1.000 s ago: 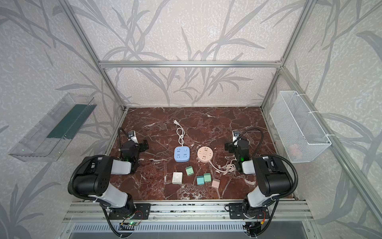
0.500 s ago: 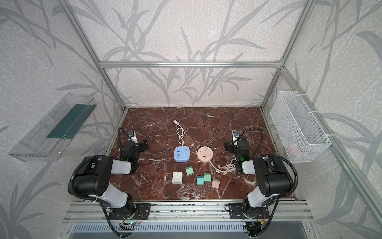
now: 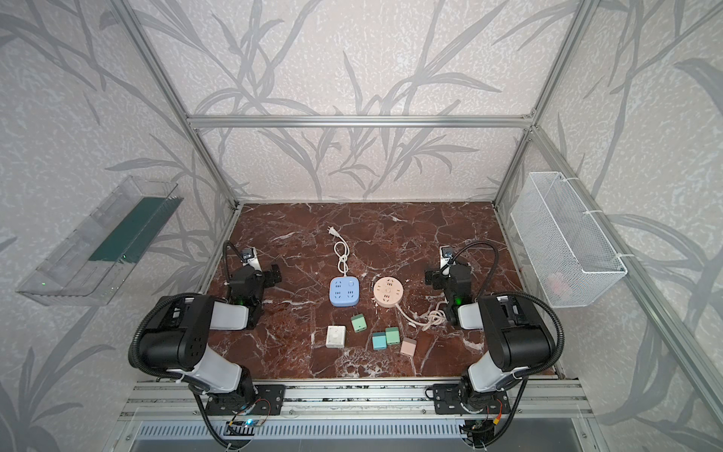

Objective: Insert the plug
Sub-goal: 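Raise both arms from rest and move them toward the table center, then lower the right gripper over the pinkish-mauve charger plug while the left gripper approaches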

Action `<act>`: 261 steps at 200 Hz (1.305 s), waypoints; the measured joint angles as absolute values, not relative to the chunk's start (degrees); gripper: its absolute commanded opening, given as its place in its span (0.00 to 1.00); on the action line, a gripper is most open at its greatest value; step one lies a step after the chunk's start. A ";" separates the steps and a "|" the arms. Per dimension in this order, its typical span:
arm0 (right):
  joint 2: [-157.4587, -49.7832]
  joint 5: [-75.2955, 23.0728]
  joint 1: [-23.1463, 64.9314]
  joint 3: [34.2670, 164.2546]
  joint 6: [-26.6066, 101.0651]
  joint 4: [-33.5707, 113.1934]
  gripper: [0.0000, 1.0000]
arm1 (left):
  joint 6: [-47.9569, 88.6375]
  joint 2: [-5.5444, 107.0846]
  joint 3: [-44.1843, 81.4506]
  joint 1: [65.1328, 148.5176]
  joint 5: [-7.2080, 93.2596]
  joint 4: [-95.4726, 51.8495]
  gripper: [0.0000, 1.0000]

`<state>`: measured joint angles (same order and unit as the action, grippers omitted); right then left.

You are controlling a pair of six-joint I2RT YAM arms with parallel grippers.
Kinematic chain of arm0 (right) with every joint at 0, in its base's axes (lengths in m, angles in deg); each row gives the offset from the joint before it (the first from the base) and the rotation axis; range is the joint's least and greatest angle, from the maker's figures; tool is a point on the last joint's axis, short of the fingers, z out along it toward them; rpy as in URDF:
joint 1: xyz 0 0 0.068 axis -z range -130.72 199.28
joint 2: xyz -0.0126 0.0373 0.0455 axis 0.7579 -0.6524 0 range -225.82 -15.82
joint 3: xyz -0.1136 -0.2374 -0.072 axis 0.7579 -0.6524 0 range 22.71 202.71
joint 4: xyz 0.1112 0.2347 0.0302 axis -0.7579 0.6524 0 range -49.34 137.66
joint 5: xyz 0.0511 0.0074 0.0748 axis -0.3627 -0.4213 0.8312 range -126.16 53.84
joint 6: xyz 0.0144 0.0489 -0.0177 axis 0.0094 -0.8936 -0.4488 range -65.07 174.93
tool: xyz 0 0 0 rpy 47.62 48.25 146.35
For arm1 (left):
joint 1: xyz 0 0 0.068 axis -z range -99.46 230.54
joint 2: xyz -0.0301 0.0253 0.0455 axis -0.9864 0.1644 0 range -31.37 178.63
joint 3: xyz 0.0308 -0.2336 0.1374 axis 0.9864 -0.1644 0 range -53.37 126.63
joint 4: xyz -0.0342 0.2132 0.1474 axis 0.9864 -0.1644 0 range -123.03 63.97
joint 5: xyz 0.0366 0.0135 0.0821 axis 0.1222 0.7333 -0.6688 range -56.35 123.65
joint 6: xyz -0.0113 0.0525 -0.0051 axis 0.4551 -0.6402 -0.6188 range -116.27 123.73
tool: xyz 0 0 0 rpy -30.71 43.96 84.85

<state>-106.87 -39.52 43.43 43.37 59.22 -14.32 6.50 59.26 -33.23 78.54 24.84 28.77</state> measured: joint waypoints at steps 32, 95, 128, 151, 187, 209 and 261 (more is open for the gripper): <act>-106.87 -39.52 43.43 43.37 59.20 -14.32 0.99 | 6.50 59.26 -33.23 78.62 24.77 28.77 0.99; -94.93 -42.99 42.03 43.99 58.98 -5.38 0.99 | 6.28 46.34 -30.91 82.12 18.23 17.17 0.99; -86.65 -48.61 39.82 52.38 54.13 10.77 0.99 | 9.47 38.51 -30.41 83.06 16.68 15.09 0.99; -85.60 -51.15 38.07 60.16 48.71 24.19 0.99 | 13.65 38.21 -25.18 84.94 14.19 3.40 0.99; -81.88 -59.69 27.25 63.81 42.39 42.22 0.99 | 16.84 38.23 -16.83 93.70 11.39 -12.73 0.99; -76.59 -62.03 21.05 64.27 36.80 53.24 0.99 | 20.44 37.40 -13.27 96.22 13.36 -21.74 0.99; -70.23 -62.25 14.75 74.21 19.64 79.69 0.90 | 28.12 30.54 -11.17 105.38 22.39 -35.51 0.99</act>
